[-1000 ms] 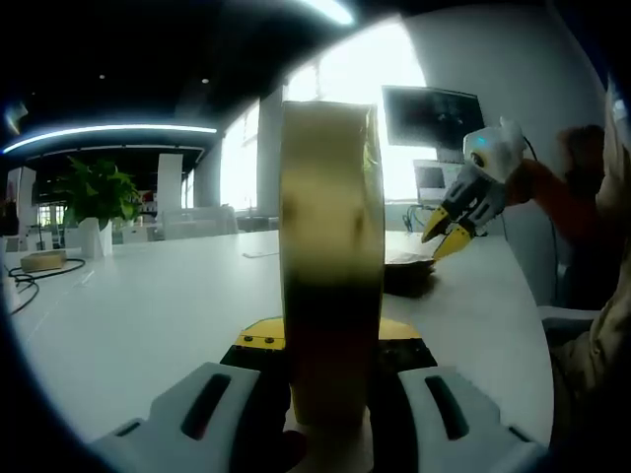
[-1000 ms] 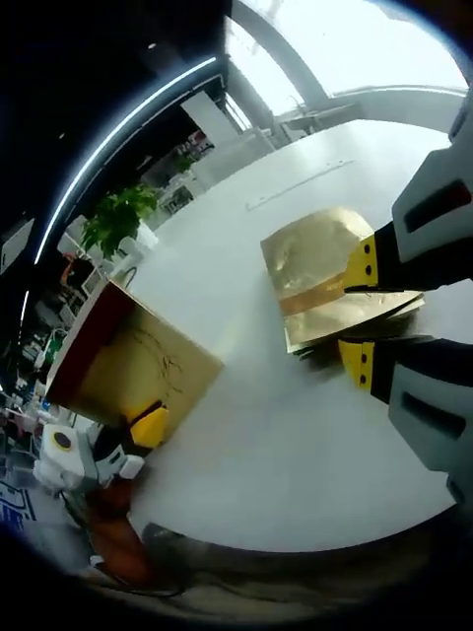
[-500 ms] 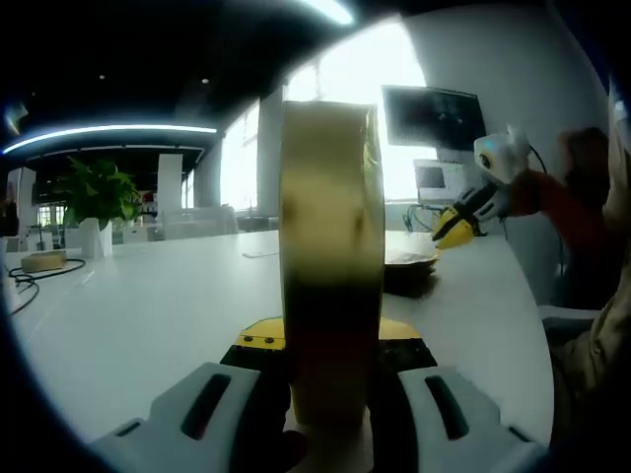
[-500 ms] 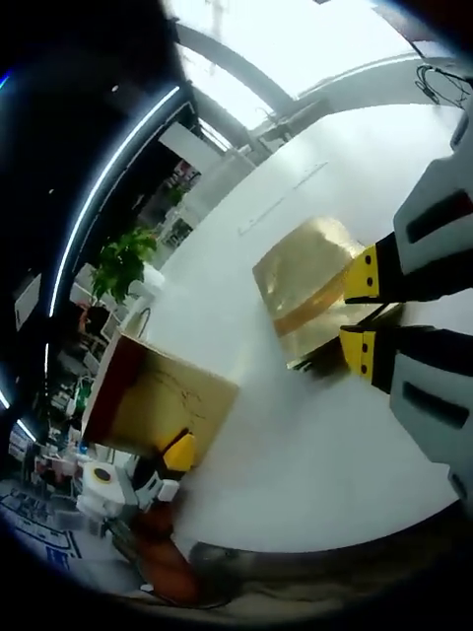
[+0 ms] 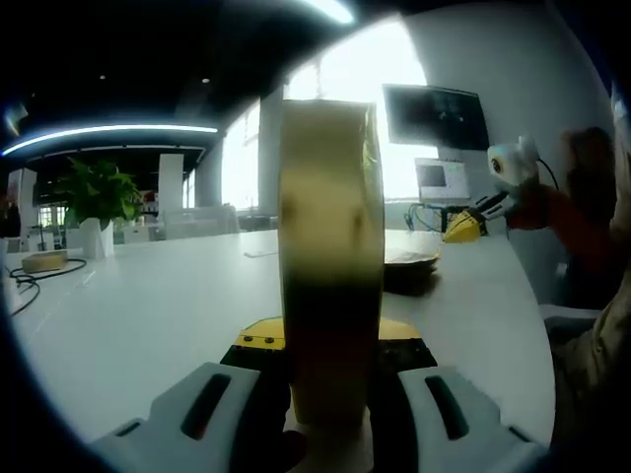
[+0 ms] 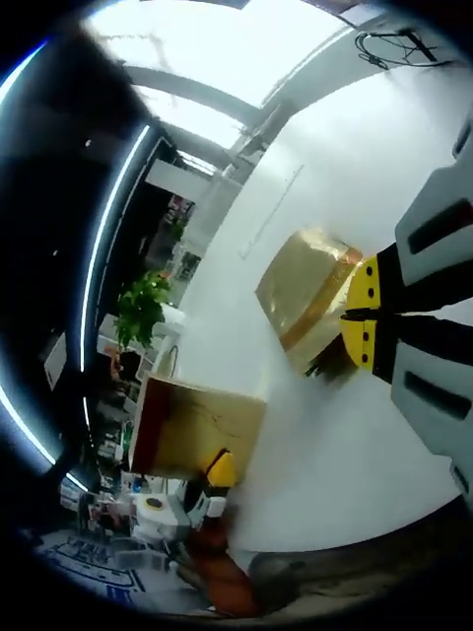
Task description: Extract single mask from mask box in order stack masks on table
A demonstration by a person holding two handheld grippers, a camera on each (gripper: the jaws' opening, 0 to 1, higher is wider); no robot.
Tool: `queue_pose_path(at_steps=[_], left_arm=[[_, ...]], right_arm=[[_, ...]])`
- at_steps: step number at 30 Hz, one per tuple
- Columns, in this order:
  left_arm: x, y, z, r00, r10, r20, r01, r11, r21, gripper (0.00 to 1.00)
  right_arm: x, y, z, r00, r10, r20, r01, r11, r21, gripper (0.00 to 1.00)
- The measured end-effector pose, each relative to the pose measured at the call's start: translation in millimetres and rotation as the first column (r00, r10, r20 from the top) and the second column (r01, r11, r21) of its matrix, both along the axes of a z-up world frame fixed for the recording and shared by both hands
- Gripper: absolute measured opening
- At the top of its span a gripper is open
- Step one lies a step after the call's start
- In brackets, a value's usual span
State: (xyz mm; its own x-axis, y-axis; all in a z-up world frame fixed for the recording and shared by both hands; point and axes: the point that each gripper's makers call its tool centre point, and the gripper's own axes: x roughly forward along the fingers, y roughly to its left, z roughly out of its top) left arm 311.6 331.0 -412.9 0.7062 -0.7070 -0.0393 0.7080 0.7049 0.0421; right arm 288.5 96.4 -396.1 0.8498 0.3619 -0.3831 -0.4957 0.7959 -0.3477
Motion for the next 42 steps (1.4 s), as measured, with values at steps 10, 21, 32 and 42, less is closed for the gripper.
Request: queue_pose_path(at_steps=[10, 21, 32, 42], left_arm=[[0.2, 2, 0.5, 1.0, 0.014, 0.002, -0.014, 1.0, 0.001, 0.2], [1.2, 2, -0.6, 1.0, 0.013, -0.002, -0.013, 1.0, -0.002, 0.2], [3.0, 3, -1.8, 1.0, 0.013, -0.001, -0.013, 1.0, -0.002, 0.2], [2.2, 4, 0.8, 1.0, 0.024, 0.003, -0.024, 1.0, 0.0, 0.2]], right_arm=[[-5, -4, 2.5, 0.999, -0.022, 0.032, 0.019, 0.998, 0.064, 0.0], [-12, -7, -3.3, 0.995, -0.05, 0.09, 0.032, 0.98, 0.197, 0.0], [-23, -10, -10.3, 0.99, -0.058, 0.127, 0.016, 0.952, 0.304, 0.0], [-22, -7, -20.0, 0.984, -0.07, 0.162, 0.009, 0.937, 0.348, 0.0]])
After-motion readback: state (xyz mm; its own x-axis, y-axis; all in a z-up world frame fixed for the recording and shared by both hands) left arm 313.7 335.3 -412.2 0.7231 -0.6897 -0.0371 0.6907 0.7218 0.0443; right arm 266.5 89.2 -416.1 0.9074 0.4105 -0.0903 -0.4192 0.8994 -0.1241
